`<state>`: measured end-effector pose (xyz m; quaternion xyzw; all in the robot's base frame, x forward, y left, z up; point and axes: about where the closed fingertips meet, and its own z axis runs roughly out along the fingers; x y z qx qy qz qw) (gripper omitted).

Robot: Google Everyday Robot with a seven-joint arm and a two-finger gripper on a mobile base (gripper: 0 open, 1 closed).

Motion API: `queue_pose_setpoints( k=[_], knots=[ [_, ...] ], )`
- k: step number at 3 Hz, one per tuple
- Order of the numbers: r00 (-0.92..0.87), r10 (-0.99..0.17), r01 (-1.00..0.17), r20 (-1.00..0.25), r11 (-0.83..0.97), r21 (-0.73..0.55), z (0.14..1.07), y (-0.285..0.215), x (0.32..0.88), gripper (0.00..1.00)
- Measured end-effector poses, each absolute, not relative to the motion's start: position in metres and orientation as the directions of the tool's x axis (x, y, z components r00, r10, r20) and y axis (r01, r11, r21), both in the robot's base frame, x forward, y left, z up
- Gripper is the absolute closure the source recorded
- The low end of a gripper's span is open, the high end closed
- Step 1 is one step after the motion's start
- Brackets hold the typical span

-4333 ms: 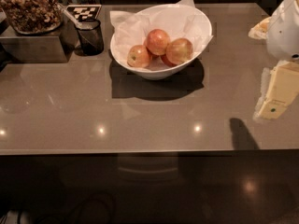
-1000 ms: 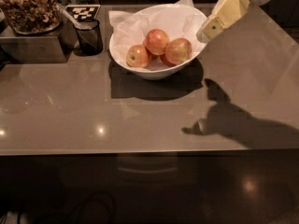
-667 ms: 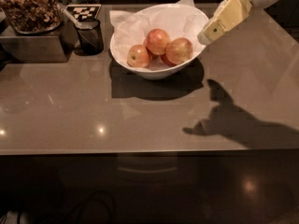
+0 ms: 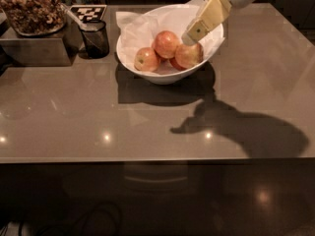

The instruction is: Pick apple from white bowl

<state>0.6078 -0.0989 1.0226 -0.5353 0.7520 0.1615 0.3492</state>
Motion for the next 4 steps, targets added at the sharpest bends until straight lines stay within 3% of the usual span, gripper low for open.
queue_pose_setpoints(
  k=[3,4],
  knots=[
    [-0.257,-0.661,-0.908,-0.705,0.416,-0.058,0.979,-0.109,0.637,0.0],
    [-0.26,-0.66,-0.907,-0.705,0.417,-0.056,0.977,-0.109,0.639,0.16]
  ],
)
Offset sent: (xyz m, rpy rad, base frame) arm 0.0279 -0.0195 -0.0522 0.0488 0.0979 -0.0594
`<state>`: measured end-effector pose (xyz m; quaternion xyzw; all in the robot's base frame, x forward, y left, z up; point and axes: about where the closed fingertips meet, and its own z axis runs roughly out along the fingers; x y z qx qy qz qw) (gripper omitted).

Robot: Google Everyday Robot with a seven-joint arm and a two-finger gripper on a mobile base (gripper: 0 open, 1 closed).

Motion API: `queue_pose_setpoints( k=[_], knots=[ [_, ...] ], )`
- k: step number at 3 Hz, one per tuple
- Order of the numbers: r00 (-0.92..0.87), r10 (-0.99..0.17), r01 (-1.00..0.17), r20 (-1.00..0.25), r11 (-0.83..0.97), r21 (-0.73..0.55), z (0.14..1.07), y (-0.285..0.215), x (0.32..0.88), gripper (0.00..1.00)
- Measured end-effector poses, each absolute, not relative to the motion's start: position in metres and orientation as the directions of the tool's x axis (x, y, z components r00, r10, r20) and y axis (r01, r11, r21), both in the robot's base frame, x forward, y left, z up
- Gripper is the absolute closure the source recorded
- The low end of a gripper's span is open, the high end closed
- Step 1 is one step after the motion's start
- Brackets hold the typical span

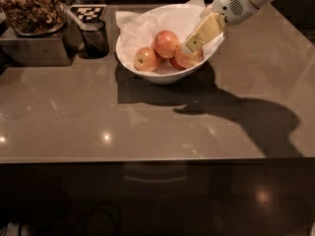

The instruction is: Pick apple from white bowl

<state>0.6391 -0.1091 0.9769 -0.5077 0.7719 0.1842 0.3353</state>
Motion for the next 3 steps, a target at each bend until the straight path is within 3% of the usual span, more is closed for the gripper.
queue_pose_setpoints(
  k=[1,3],
  knots=[
    [-0.261,-0.659,-0.908,-0.705,0.416,-0.052,0.9754,-0.1082,0.6399,0.35],
    [-0.278,-0.647,-0.905,-0.71,0.424,-0.032,0.9681,-0.1083,0.6451,0.34]
  ],
)
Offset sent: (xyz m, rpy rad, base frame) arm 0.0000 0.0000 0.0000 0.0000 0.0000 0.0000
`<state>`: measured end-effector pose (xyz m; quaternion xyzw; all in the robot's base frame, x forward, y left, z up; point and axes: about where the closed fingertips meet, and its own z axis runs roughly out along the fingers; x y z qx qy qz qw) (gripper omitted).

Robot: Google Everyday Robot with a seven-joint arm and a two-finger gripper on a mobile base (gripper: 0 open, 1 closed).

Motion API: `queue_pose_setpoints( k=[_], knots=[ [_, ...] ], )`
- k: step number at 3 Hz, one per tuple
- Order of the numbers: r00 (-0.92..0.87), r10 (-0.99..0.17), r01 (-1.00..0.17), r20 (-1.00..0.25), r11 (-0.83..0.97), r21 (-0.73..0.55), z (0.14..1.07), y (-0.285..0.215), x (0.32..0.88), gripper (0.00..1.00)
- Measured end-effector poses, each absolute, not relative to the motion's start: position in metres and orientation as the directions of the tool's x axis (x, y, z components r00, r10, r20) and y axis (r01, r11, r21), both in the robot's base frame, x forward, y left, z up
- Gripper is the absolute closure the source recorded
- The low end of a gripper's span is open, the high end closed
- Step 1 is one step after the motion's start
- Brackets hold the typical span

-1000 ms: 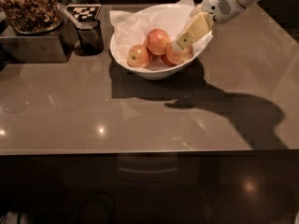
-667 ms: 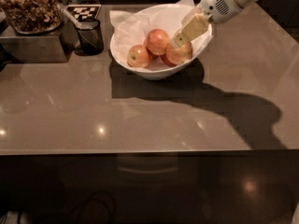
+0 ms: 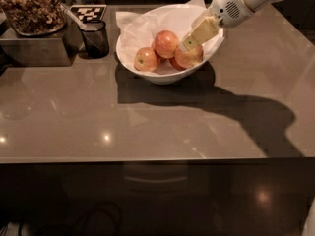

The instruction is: Pick apple from white bowl

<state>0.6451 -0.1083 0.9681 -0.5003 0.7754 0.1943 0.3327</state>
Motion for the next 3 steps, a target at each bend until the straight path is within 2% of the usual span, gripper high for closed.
queue_pose_setpoints(
  k=[1,3],
  knots=[
    [-0.301,-0.648,-0.901,-0.7,0.434,-0.014,0.956,-0.109,0.652,0.31],
    [-0.346,-0.695,-0.885,-0.631,0.465,-0.028,0.932,-0.116,0.665,0.32]
  ],
)
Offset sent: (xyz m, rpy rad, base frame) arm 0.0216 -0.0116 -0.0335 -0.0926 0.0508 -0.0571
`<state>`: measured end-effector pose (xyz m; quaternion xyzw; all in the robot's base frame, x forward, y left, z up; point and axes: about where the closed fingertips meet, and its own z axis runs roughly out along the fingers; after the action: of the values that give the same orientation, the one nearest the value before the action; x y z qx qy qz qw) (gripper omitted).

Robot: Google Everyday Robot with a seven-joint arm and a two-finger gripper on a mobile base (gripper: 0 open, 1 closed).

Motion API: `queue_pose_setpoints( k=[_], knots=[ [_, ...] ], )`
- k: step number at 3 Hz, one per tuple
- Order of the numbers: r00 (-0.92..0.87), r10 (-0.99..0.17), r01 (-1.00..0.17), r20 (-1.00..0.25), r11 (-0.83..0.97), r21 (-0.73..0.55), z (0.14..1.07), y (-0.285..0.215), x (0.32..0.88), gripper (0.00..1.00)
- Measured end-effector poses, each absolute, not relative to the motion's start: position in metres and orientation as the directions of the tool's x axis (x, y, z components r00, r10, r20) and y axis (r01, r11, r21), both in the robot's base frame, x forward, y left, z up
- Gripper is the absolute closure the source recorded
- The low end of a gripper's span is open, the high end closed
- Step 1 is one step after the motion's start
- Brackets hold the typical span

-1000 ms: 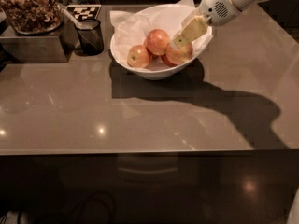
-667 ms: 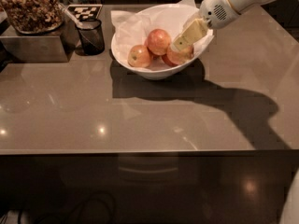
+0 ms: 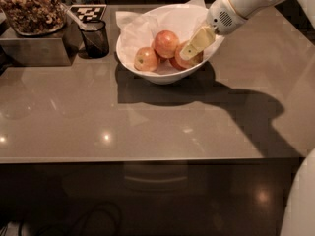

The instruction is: Pick apple from white bowl

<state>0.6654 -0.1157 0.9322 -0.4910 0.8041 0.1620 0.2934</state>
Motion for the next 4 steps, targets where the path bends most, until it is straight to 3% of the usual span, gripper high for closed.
queue_pose_setpoints(
  k=[4],
  knots=[
    [-0.398,-0.757,-0.856,-0.517,0.509,-0.086,0.909,-0.127,0.671,0.28]
  ],
)
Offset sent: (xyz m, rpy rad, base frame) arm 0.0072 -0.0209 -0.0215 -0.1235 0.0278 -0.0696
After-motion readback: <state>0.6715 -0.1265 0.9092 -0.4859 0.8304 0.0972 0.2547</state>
